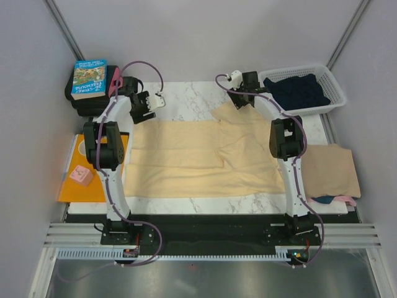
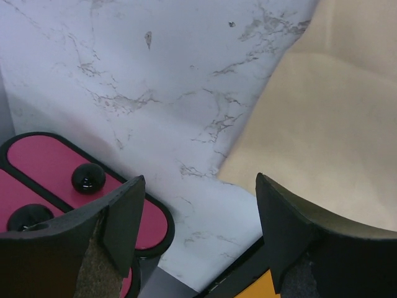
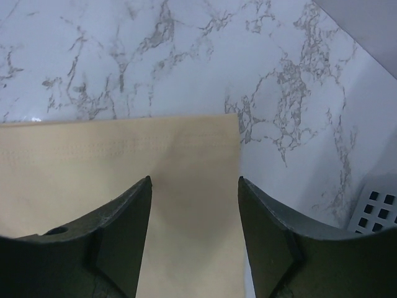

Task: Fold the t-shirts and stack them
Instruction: Grap the side of the flattened tshirt furthest away from the robot with both arms, then fold the other side of the tshirt into a rectangle

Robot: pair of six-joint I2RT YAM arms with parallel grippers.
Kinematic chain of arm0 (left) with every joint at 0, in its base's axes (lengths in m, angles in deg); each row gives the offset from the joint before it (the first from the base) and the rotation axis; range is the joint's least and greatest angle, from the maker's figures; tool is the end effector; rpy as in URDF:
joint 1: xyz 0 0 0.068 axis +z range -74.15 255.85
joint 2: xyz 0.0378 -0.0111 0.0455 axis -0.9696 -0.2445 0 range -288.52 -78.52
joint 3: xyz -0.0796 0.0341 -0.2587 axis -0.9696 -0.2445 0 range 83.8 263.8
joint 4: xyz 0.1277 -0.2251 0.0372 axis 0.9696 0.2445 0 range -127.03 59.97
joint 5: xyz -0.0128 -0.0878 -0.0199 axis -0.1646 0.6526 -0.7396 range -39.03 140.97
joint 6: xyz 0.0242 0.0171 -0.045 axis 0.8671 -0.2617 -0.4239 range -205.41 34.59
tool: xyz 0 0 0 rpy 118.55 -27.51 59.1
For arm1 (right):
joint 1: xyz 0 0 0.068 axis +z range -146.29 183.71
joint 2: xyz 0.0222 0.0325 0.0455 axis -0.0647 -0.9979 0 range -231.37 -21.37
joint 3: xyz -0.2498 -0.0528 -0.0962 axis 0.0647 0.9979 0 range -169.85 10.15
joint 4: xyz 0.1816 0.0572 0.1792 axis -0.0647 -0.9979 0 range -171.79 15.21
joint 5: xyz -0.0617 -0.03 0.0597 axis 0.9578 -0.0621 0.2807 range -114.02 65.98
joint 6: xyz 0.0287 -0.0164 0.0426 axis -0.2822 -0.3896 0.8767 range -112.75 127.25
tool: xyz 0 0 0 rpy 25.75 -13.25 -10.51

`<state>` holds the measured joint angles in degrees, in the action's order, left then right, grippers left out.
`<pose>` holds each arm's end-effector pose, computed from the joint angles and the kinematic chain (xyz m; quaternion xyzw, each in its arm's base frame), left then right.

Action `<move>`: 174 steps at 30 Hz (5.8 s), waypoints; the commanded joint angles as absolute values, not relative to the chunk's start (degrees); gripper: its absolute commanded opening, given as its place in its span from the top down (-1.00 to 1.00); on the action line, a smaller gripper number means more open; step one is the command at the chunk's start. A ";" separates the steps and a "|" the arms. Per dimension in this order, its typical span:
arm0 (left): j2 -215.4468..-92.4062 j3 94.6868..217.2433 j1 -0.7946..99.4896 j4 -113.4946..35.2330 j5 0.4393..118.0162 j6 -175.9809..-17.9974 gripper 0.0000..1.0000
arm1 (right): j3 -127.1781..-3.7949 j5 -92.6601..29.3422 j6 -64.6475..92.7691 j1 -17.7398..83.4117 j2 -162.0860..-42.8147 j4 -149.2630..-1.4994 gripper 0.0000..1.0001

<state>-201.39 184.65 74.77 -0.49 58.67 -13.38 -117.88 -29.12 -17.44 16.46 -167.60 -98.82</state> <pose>0.4698 -0.0136 0.2057 0.5866 0.7607 0.1043 0.2577 0.5573 0.1293 0.1671 -0.3102 0.8594 -0.0015 0.4065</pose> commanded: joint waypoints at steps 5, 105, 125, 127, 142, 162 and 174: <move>-208.68 194.89 75.50 11.49 62.57 -18.35 -0.51 | -122.65 -22.35 -8.93 16.63 -169.90 -94.91 -0.37; -215.89 207.46 76.46 21.51 65.38 -31.01 0.96 | -121.60 -50.47 -7.95 10.56 -171.14 -114.25 -0.01; -213.79 205.00 76.55 18.53 65.73 -34.60 0.96 | -123.36 -42.65 -11.47 9.86 -169.91 -110.21 1.00; -212.82 203.77 76.55 15.38 65.03 -35.48 0.96 | -123.45 -41.86 -12.88 10.21 -169.12 -108.89 1.00; -201.66 195.51 74.53 -1.25 64.06 -39.09 0.96 | -118.53 -40.37 -14.29 10.30 -161.91 -105.64 1.00; -183.20 169.50 75.05 -2.39 60.90 -28.72 0.96 | -86.04 -40.72 -36.33 9.16 -129.22 -112.92 1.00; -182.41 167.12 75.76 -7.23 57.30 -27.58 0.96 | -70.11 -38.26 -49.88 7.40 -117.97 -120.14 1.00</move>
<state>-185.17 167.17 75.53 -4.12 58.87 -30.41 -73.44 -39.83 -43.17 8.03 -122.51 -117.81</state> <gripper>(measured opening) 0.031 0.007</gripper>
